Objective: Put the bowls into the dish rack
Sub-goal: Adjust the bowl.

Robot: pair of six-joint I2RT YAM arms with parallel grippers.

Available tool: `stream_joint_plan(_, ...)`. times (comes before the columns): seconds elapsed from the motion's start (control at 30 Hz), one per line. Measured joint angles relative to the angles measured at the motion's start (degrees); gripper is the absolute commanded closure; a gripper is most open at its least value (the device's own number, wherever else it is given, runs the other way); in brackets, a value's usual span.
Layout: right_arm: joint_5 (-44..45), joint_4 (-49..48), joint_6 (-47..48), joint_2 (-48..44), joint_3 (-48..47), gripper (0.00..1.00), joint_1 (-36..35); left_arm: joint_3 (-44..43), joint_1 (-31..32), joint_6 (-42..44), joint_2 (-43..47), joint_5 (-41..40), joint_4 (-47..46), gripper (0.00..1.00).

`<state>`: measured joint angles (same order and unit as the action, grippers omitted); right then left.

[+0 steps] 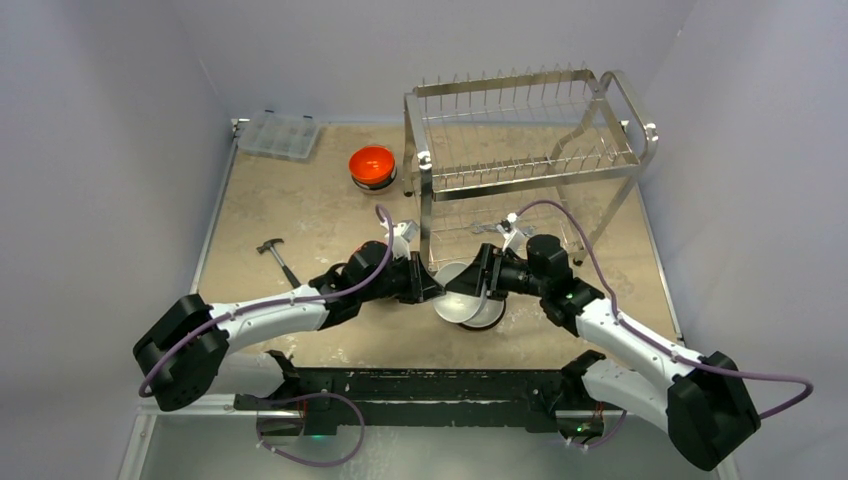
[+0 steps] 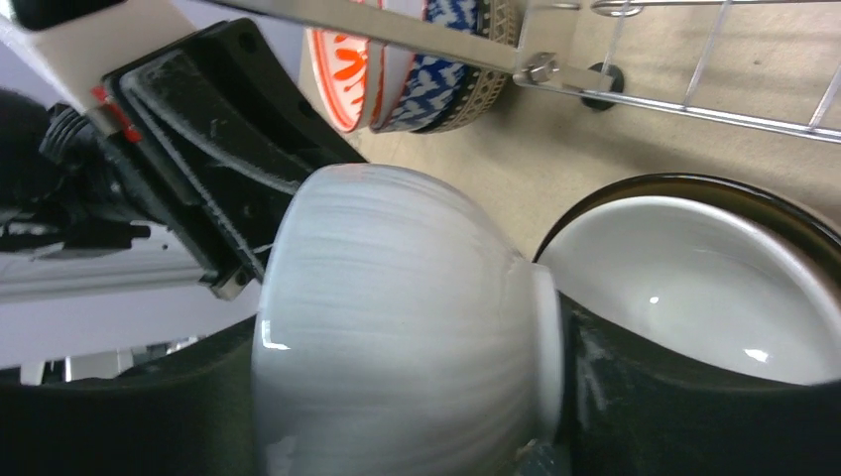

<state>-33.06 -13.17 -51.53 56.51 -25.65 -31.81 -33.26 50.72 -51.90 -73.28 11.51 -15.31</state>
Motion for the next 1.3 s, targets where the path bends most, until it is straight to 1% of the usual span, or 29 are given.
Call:
stream_joint_plan(0.1,1.25,0.57,0.66,0.24,0.00,0.51,0.00,-0.61,0.00,0.39,0.09,-0.37,0.66,1.00)
stream_joint_plan(0.17,2.12,1.55,2.71,0.42,0.17,0.60,-0.02,-1.51,0.00,0.07,0.37,-1.03,0.83,1.00)
stream_joint_plan(0.23,2.12,3.32,3.15,0.48,0.81,0.74,-0.15,-2.60,-0.15,0.94,0.79,-2.36,0.96,1.00)
stream_joint_plan(0.33,3.78,4.72,3.48,0.50,0.87,0.93,-0.20,-2.82,-0.17,1.40,0.96,-3.78,1.07,1.00)
stream_joint_plan(0.37,4.09,4.57,2.69,0.50,0.85,0.97,-0.20,-2.86,-0.11,1.60,0.96,-3.87,1.22,1.00)
stream_joint_plan(0.4,4.17,4.48,2.27,0.46,0.81,0.98,-0.20,-2.86,-0.04,1.75,0.96,-4.02,1.22,1.00)
stream_joint_plan(0.43,4.20,4.44,2.10,0.46,0.81,0.94,-0.20,-2.86,-0.04,1.77,1.01,-4.07,1.22,1.00)
stream_joint_plan(0.47,4.22,4.44,2.03,0.48,0.81,0.87,-0.20,-2.86,-0.04,1.79,1.01,-4.11,1.22,1.00)
stream_joint_plan(0.57,4.20,4.35,1.97,0.48,0.81,0.54,-0.22,-2.86,-0.02,1.86,1.25,-4.28,1.33,1.00)
stream_joint_plan(0.63,4.17,4.07,1.79,0.39,0.81,0.27,-0.22,-2.86,0.00,1.97,1.53,-4.48,1.42,1.00)
stream_joint_plan(0.7,2.03,2.05,-0.17,0.04,0.66,0.12,-0.42,-2.75,0.13,2.21,1.70,-4.44,1.49,1.00)
stream_joint_plan(0.73,1.11,0.83,-1.38,-0.44,0.31,0.06,-0.92,-2.60,0.48,2.14,1.70,-4.15,1.27,1.00)
stream_joint_plan(0.77,0.61,-0.46,-2.12,-1.38,0.13,0.02,-1.38,-2.49,0.81,2.03,2.10,-4.07,1.18,1.00)
stream_joint_plan(1.0,-0.98,-6.88,-7.85,-4.61,1.03,0.01,-1.55,-2.49,1.07,2.05,4.61,-4.13,-1.95,1.00)
stream_joint_plan(1.3,-1.20,-7.26,-9.57,-3.61,1.29,0.02,-1.75,-2.80,1.22,3.08,4.74,-4.59,-0.07,1.00)
